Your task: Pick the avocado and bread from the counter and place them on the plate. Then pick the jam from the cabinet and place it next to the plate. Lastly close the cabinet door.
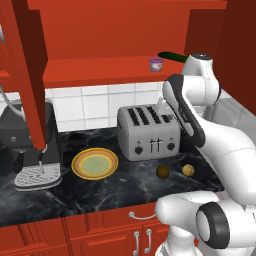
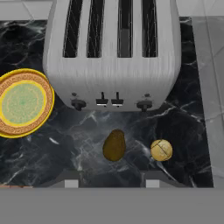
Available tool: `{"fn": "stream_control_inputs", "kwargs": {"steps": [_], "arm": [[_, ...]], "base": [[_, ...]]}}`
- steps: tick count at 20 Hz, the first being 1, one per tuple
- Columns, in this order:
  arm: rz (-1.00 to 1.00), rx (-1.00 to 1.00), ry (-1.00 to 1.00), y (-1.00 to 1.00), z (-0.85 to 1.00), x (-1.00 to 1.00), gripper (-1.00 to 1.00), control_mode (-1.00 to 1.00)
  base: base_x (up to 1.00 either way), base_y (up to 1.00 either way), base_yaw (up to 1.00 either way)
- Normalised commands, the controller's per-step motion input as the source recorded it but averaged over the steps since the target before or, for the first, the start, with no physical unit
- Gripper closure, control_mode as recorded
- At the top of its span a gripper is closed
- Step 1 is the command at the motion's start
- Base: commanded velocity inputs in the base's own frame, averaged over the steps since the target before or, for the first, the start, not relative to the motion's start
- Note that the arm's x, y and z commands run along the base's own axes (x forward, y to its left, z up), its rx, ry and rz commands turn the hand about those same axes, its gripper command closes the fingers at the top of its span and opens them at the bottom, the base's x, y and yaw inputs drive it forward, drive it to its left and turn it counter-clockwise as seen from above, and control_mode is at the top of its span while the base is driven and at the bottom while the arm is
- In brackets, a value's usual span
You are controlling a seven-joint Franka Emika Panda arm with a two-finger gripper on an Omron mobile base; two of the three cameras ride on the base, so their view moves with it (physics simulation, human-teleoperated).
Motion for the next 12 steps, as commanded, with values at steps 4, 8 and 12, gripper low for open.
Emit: {"fn": "stream_control_inputs", "kwargs": {"steps": [4,8,12], "arm": [[0.00,0.00,0.00,0.00,-0.20,-0.09,-1.00,-1.00],[0.01,0.00,0.00,0.02,-0.56,-0.22,-1.00,-1.00],[0.03,-0.03,-0.01,0.12,-0.54,-0.10,-1.00,-1.00]], "base": [[0.00,0.00,0.00],[0.00,0.00,0.00],[0.00,0.00,0.00]]}}
